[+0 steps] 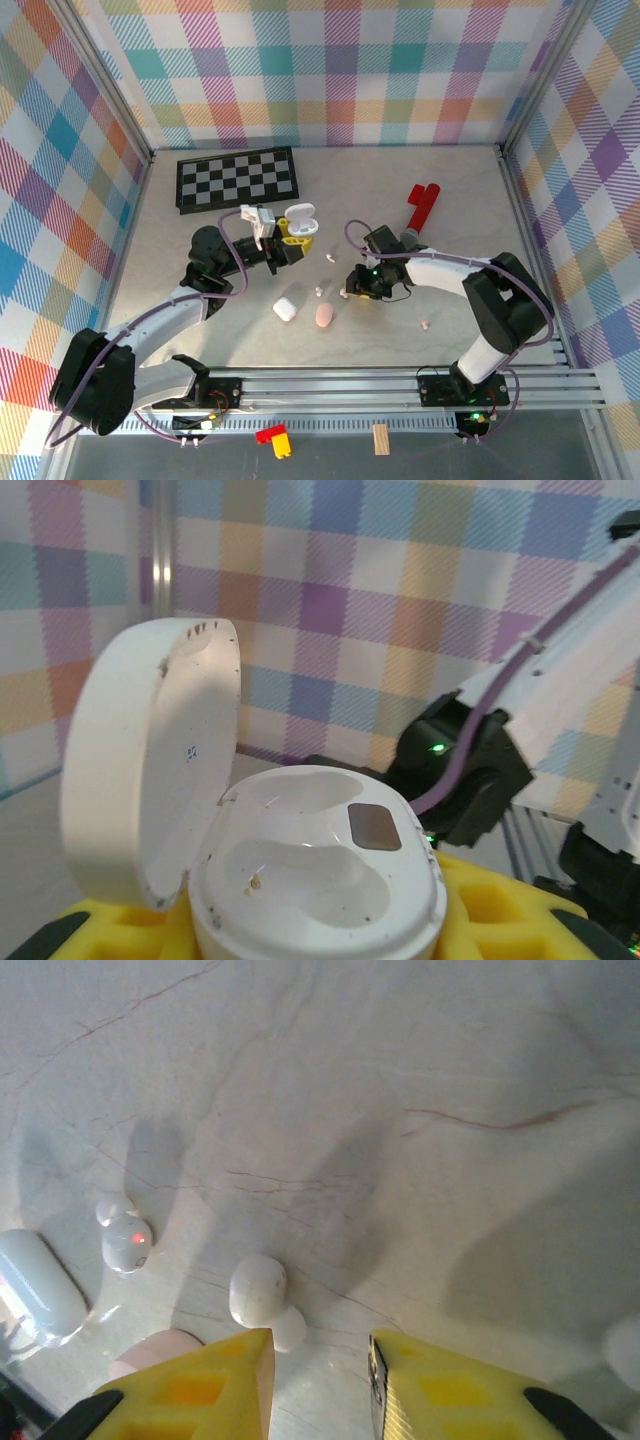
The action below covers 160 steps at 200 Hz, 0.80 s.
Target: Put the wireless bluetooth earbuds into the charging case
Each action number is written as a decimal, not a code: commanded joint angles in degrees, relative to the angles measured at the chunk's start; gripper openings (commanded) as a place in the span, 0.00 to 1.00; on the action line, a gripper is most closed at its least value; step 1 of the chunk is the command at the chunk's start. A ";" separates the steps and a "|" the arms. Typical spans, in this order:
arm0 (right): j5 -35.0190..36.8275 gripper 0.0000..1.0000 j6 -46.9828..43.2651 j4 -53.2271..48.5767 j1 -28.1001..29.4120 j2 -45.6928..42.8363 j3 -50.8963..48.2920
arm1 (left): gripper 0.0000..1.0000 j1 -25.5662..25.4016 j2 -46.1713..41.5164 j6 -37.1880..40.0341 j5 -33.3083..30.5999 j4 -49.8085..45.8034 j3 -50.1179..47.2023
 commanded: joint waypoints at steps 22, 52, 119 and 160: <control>15.17 0.33 1.84 -11.23 4.57 -2.49 7.07 | 0.34 6.69 1.95 -2.19 -3.41 8.46 -0.27; 25.15 0.33 3.58 -17.75 9.51 -0.11 12.79 | 0.34 10.97 3.71 -3.17 -3.37 10.20 1.88; 39.16 0.33 5.59 -33.33 18.30 13.09 27.83 | 0.34 17.08 6.00 -8.43 -3.66 15.02 4.50; 45.56 0.32 5.49 -41.03 21.80 21.59 36.09 | 0.34 17.74 5.11 -8.44 -3.40 14.49 4.72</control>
